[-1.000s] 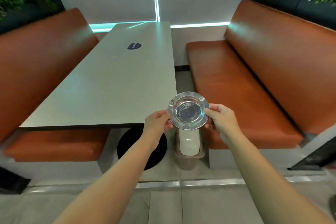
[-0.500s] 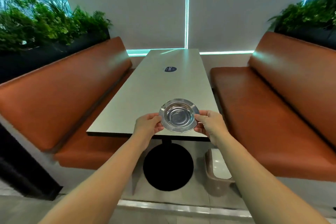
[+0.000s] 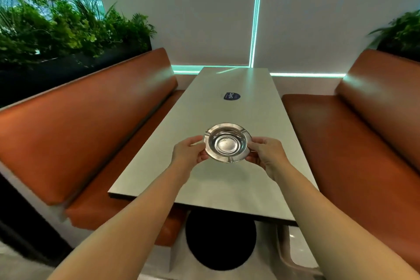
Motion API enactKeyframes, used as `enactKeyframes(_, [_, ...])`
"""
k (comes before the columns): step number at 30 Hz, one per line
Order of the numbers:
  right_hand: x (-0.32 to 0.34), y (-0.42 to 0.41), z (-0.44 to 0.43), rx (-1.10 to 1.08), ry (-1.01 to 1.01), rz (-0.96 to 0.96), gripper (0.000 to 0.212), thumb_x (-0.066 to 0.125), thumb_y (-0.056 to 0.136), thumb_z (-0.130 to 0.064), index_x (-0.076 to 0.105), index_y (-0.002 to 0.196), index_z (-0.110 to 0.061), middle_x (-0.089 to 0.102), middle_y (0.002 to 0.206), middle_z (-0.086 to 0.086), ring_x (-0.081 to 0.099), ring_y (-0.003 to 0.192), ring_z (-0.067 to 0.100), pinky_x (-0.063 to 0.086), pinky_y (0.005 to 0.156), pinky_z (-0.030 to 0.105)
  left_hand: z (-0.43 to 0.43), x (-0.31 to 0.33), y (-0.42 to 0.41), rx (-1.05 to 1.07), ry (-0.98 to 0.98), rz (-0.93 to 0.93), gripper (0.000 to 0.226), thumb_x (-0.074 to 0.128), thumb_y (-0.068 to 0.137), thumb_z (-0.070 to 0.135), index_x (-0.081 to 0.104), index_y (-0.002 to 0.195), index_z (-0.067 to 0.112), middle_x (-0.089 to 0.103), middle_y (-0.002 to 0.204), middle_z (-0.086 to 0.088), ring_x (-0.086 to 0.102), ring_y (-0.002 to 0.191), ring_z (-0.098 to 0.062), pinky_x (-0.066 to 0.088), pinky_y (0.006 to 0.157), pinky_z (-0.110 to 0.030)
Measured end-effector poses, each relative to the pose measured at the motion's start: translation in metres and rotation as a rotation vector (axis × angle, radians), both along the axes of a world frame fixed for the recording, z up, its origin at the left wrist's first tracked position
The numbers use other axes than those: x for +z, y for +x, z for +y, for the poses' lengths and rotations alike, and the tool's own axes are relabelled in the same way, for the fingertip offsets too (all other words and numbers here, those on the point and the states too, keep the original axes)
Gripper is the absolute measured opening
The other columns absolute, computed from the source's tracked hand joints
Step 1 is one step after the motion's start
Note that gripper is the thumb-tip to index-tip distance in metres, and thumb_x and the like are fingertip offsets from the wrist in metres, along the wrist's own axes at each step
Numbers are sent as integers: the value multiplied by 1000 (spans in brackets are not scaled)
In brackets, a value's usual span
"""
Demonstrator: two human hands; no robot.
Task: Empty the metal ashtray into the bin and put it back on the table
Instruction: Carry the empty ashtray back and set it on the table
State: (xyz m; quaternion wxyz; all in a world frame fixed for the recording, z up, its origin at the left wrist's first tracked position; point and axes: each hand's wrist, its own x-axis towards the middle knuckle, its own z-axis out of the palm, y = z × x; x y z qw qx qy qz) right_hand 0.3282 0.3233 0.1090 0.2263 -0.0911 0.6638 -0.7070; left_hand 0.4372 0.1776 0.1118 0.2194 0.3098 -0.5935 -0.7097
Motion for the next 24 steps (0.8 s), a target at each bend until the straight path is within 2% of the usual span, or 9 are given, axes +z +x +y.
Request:
enactKeyframes(3, [0, -40, -27, -3, -2, -7, 21, 58, 80, 2, 63, 68, -14, 64, 63, 6, 61, 40, 8, 51, 40, 17, -23, 1, -37, 10, 12, -14, 34, 58, 85, 4, 57, 119, 0, 59, 75, -7, 55, 62, -13, 54, 50, -12])
enactKeyframes(8, [1, -104, -59, -17, 30, -1, 20, 58, 80, 1, 62, 69, -15, 63, 64, 7, 59, 51, 15, 52, 41, 17, -60, 1, -105, -14, 30, -26, 35, 59, 85, 5, 56, 120, 0, 60, 76, -8, 55, 63, -13, 53, 48, -11])
enactKeyframes(16, [-9, -174, -99, -40, 107, -45, 7, 59, 84, -3, 62, 86, -8, 62, 74, 9, 59, 58, 18, 52, 42, 17, -104, -6, -182, -39, 20, -86, 36, 59, 86, 9, 56, 122, 5, 65, 88, -7, 62, 72, -13, 53, 61, -18])
enactKeyframes(22, [-3, -218, -128, -63, 118, -49, 8, 61, 82, -3, 63, 83, -11, 64, 73, 7, 60, 62, 17, 53, 45, 18, -140, 0, -232, -80, 9, -100, 36, 58, 86, 9, 56, 122, 7, 64, 83, -2, 61, 73, -12, 51, 59, -17])
enactKeyframes(24, [-1, -233, -140, -57, 118, -59, 12, 61, 81, -1, 64, 91, -7, 64, 74, 8, 60, 62, 17, 52, 45, 18, -153, 2, -249, -97, 8, -92, 35, 58, 86, 9, 57, 121, 6, 63, 82, -3, 61, 71, -12, 54, 55, -15])
